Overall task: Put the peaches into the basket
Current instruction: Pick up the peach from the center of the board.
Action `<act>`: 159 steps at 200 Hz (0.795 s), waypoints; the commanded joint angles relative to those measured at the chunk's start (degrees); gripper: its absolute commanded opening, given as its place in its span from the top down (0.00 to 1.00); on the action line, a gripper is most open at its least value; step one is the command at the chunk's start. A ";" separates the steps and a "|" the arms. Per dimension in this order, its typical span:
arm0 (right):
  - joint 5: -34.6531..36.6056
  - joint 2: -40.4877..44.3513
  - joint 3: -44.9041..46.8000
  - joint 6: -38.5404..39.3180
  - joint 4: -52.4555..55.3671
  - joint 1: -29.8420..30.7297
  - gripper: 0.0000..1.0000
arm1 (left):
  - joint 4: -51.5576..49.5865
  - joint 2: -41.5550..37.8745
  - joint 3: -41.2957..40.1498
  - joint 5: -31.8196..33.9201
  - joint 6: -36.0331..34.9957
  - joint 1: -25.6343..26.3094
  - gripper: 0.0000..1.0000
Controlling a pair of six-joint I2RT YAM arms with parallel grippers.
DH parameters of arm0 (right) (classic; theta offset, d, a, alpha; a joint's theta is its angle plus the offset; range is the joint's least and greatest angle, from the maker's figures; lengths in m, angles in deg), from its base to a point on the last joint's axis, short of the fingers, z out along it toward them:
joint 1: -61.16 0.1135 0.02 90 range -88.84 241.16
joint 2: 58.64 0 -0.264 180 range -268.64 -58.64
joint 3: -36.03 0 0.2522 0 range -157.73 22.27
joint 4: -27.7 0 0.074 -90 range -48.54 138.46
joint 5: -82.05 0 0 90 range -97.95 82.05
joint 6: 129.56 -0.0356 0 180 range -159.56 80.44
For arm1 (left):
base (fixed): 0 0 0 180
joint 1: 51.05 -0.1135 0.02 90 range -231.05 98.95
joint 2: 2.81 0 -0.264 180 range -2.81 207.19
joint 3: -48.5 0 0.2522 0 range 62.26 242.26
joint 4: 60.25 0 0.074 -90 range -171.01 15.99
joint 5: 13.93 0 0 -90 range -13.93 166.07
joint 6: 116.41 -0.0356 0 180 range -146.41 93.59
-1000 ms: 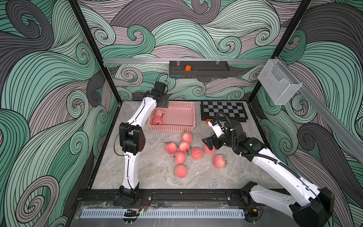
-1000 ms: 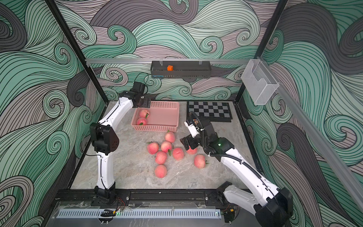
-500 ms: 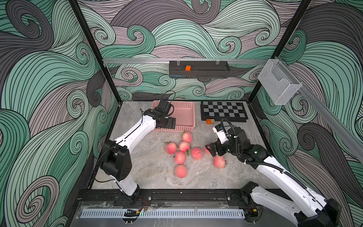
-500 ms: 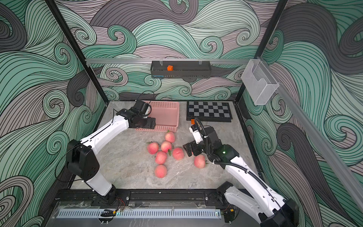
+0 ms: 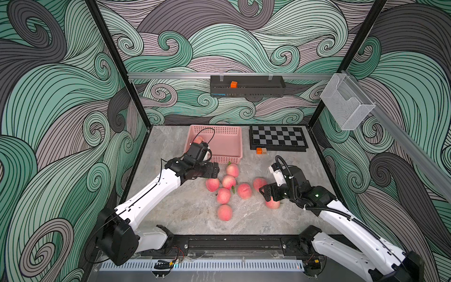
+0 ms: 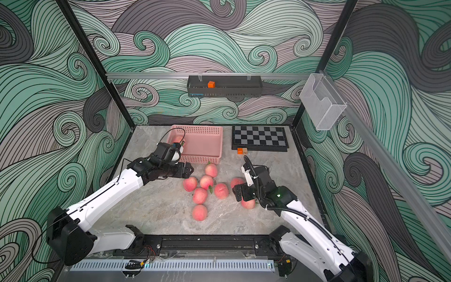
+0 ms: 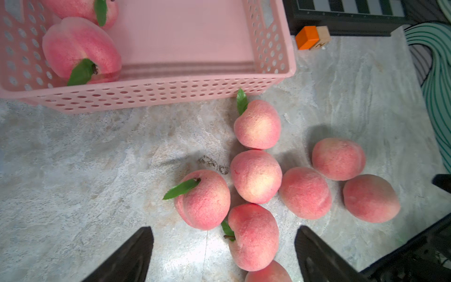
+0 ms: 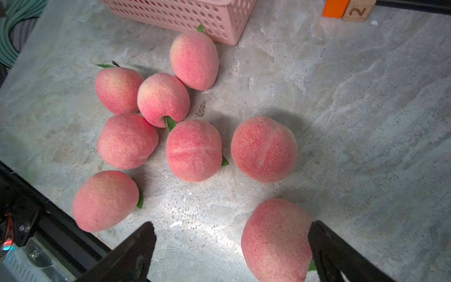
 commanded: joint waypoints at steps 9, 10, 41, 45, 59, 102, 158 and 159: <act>4.74 -2.99 1.29 -5.01 1.20 1.04 0.01 | 1.67 -0.93 -1.09 -6.38 1.62 0.36 0.08; 4.78 -3.13 1.40 -5.17 1.19 1.09 0.01 | 1.69 -0.95 -1.13 -6.59 1.67 0.36 0.08; 10.04 -5.34 2.83 -7.92 0.63 2.65 0.01 | 3.50 -1.58 -3.15 -12.05 2.62 0.39 0.08; 10.49 -5.57 2.91 -8.06 0.56 2.72 0.01 | 3.53 -1.49 -3.32 -12.07 2.67 0.45 0.08; 11.59 -6.99 2.92 -8.25 0.55 2.85 0.01 | 3.45 -1.24 -3.58 -12.59 3.14 0.39 0.08; 13.23 -12.10 1.91 -8.56 0.32 3.62 0.01 | 5.57 -0.07 -4.55 -15.23 4.18 0.18 0.08; 13.04 -14.17 3.13 -10.12 -0.17 4.20 0.01 | 6.10 -0.62 -4.76 -16.98 4.77 -0.44 0.08; 13.07 -14.21 3.16 -10.14 -0.16 4.21 0.01 | 6.10 -0.62 -4.76 -17.03 4.74 -0.39 0.08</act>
